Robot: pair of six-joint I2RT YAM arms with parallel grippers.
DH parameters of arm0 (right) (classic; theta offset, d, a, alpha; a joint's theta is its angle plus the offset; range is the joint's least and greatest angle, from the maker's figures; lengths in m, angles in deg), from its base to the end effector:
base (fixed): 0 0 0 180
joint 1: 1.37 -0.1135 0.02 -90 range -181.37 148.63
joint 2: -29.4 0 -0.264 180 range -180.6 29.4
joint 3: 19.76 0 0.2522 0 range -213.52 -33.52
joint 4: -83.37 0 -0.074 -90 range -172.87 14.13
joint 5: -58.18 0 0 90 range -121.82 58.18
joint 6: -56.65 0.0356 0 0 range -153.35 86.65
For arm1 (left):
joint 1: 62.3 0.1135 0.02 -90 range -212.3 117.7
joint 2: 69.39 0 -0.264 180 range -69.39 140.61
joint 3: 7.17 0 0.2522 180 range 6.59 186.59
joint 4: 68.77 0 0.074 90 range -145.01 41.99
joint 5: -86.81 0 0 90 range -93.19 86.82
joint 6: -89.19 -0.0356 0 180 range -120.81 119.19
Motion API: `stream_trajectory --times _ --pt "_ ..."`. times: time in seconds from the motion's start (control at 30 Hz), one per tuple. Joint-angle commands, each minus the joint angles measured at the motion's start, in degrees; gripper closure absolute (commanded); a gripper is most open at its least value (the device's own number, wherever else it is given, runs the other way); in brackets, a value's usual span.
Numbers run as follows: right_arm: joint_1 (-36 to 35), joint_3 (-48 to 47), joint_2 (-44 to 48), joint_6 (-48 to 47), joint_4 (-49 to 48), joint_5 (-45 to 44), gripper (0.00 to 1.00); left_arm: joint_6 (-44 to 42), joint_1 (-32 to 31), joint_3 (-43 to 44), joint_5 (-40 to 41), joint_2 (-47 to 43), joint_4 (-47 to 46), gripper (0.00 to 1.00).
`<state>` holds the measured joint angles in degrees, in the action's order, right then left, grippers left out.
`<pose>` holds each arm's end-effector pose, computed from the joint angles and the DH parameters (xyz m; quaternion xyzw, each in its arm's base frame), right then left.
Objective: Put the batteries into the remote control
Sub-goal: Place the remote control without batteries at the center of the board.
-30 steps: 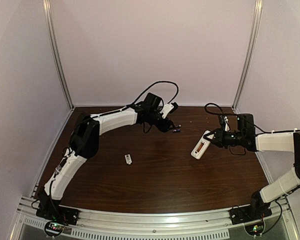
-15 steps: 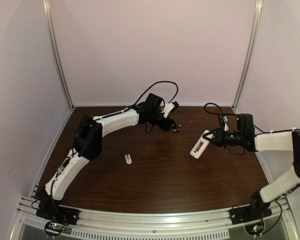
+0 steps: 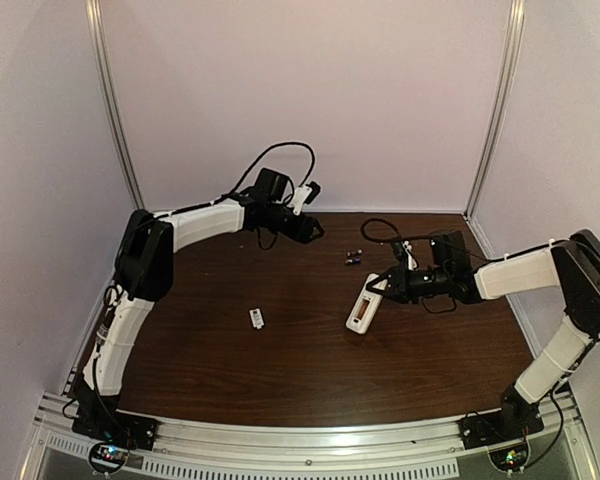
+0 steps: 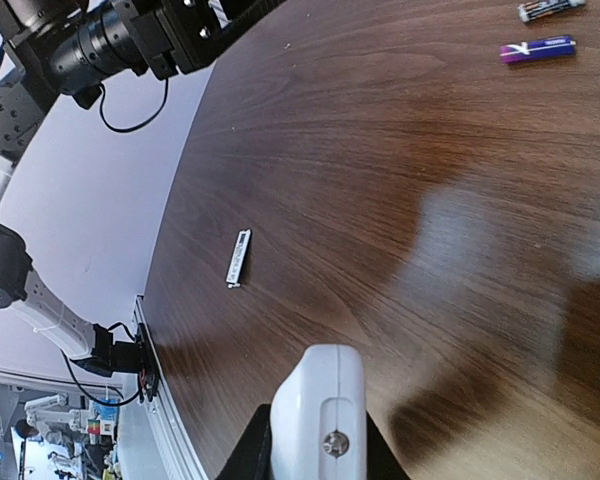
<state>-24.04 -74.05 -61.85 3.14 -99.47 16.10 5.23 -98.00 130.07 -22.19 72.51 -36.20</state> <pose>0.2743 0.1432 0.1709 -0.0918 0.8243 0.5234 0.1953 0.4519 -0.3390 0.1908 0.2970 0.8353 -0.2943 0.3569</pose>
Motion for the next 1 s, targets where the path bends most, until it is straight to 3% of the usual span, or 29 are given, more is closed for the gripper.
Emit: stream_trajectory --times 0.0,0.37,0.73,0.97 --pt "-4.1 -5.2 -5.3 0.6 -3.2 -2.4 1.0 1.5 1.0 -5.8 -0.3 -4.8 -4.8 0.4" --pt "-11.5 -13.8 -17.0 1.6 -5.2 -2.6 0.91 3.3 2.6 -21.6 0.7 -12.2 -10.0 0.4" --pt "-12.0 -20.2 -21.4 -2.1 1.5 -5.2 0.52 5.5 4.1 -30.0 1.2 -16.3 -14.0 0.4" --pt "-10.7 -23.5 -22.1 -5.5 8.1 -8.8 0.46 5.6 4.1 -32.9 1.2 -17.7 -16.1 0.4"
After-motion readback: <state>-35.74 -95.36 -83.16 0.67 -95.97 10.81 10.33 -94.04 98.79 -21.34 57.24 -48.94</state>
